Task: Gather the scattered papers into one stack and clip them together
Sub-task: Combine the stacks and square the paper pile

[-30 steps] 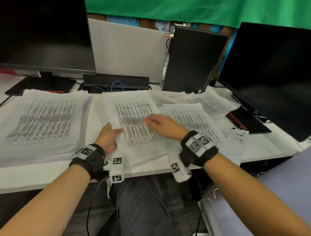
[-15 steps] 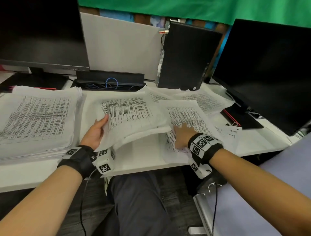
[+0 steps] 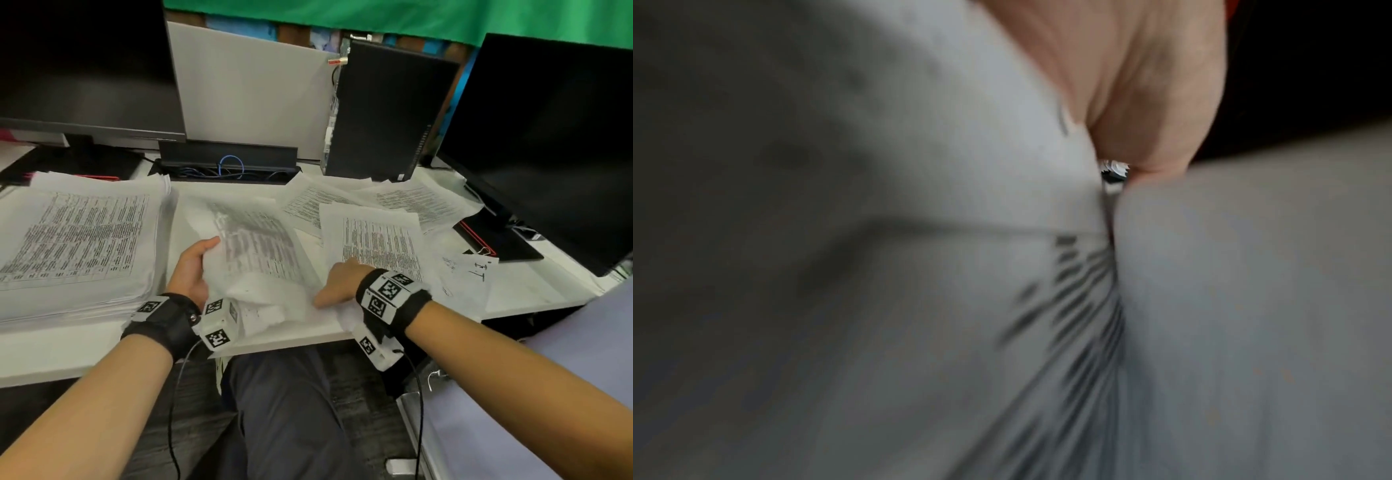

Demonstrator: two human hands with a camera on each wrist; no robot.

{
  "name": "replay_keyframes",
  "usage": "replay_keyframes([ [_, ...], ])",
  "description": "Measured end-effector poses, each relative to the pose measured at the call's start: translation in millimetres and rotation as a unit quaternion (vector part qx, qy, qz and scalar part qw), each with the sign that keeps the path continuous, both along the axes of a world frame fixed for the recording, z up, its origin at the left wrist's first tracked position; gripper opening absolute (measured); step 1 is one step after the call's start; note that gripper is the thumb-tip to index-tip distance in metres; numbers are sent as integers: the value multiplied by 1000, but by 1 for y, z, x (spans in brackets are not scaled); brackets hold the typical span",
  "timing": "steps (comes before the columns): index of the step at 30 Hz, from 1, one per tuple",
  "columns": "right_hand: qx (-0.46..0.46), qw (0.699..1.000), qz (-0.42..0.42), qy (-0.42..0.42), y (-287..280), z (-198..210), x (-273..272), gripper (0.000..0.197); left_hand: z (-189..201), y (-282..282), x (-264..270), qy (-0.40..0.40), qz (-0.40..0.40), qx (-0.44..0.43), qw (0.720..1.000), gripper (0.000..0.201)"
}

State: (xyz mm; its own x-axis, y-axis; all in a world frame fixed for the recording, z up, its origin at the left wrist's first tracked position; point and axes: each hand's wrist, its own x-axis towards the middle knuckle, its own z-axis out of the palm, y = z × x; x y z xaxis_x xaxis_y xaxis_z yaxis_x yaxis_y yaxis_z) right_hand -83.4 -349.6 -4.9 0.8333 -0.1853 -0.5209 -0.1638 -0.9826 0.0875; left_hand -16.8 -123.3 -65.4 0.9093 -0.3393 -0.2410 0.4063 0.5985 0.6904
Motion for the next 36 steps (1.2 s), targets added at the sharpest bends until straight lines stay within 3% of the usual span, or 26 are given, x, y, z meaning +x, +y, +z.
replay_keyframes([
  [2, -13, 1000, 9, -21, 1, -6, 0, 48, 0, 0, 3, -24, 2, -60, 998, 57],
  [5, -4, 999, 32, -41, -8, -5, 3, 37, 3, -5, 2, -39, -11, -95, 995, 31],
  [8, 11, 997, 21, -76, -29, 14, 17, 11, 0, -5, 5, -32, 19, -77, 996, 39],
  [12, 39, 963, -22, -267, -44, 72, 23, 29, -7, -8, 12, -13, 66, 31, 997, 50],
  [14, 47, 931, 15, -362, -32, 99, 21, 34, -9, -13, 11, -20, 101, 112, 988, 52],
  [16, 64, 912, 83, -396, -9, 108, 23, 36, -10, -17, 9, -47, 134, 190, 972, 55],
  [18, 87, 912, 130, -379, 17, 99, 29, 24, -12, -20, 6, -74, 159, 235, 956, 56],
  [20, 108, 922, 151, -339, 43, 79, 33, 15, -12, -21, 4, -81, 181, 222, 955, 60],
  [24, 186, 954, 176, -156, 79, 35, 36, 42, -16, -12, 11, -41, 155, 202, 966, 57],
  [26, 273, 953, 119, -61, 78, 24, 39, 56, -20, -7, 17, -15, 85, 169, 982, 70],
  [28, 349, 934, 22, -74, 60, 23, 47, 58, -15, -10, 14, -20, 60, 185, 981, 72],
  [29, 339, 934, -6, -115, 43, 23, 54, 55, -13, -12, 12, -33, 75, 223, 971, 69],
  [31, 192, 967, -29, -164, -2, 20, 67, 61, -15, -16, 12, -82, 79, 250, 962, 54],
  [34, -55, 991, -52, -110, -61, 5, 69, 79, -17, -17, 14, -126, 44, 273, 953, 64],
  [36, -99, 990, -54, -82, -80, -10, 67, 83, -18, -15, 17, -134, 35, 292, 946, 71],
])
